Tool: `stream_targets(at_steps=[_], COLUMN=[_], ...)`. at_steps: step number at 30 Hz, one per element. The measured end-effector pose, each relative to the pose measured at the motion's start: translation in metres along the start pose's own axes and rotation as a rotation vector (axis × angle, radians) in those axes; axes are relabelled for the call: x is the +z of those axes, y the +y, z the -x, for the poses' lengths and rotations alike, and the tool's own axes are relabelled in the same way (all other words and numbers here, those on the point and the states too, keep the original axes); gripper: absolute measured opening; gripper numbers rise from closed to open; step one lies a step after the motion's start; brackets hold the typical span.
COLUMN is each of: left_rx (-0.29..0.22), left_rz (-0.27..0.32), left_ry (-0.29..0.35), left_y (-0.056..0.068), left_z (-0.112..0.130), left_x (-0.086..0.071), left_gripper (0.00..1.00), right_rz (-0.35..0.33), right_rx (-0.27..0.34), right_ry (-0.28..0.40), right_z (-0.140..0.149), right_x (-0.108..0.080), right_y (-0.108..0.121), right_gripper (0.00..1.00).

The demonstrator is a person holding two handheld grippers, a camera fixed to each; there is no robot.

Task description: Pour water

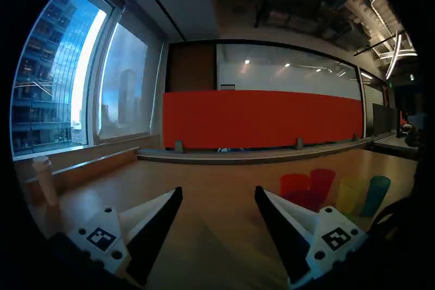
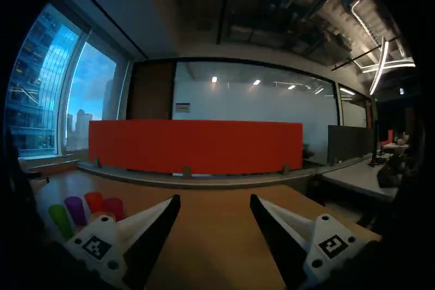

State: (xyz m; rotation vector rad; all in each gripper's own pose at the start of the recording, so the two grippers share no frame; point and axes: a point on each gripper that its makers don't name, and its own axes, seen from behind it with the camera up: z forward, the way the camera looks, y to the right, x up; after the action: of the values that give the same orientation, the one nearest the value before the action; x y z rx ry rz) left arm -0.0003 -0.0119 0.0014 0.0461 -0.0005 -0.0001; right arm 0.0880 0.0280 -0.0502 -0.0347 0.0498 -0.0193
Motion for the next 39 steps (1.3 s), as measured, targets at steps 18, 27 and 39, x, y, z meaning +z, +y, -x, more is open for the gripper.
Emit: stream_targets(at_steps=[18,27,39], left_rx=[0.000,0.001,0.001], left_rz=[0.000,0.000,0.000], left_ry=[0.000,0.000,0.000], left_y=[0.000,0.000,0.000], left_z=[0.000,0.000,0.000], left_x=[0.000,0.000,0.000], left_gripper=[0.99,0.99,0.99], right_rz=[-0.050,-0.045,-0.040], right_rx=[-0.045,-0.012,-0.007], right_ry=[0.015,0.021,0.011], right_z=[0.006,0.019,0.044], right_x=[0.011,0.025,0.040], right_y=[-0.011,-0.012,-0.022], right_gripper=[0.99,0.99,0.99])
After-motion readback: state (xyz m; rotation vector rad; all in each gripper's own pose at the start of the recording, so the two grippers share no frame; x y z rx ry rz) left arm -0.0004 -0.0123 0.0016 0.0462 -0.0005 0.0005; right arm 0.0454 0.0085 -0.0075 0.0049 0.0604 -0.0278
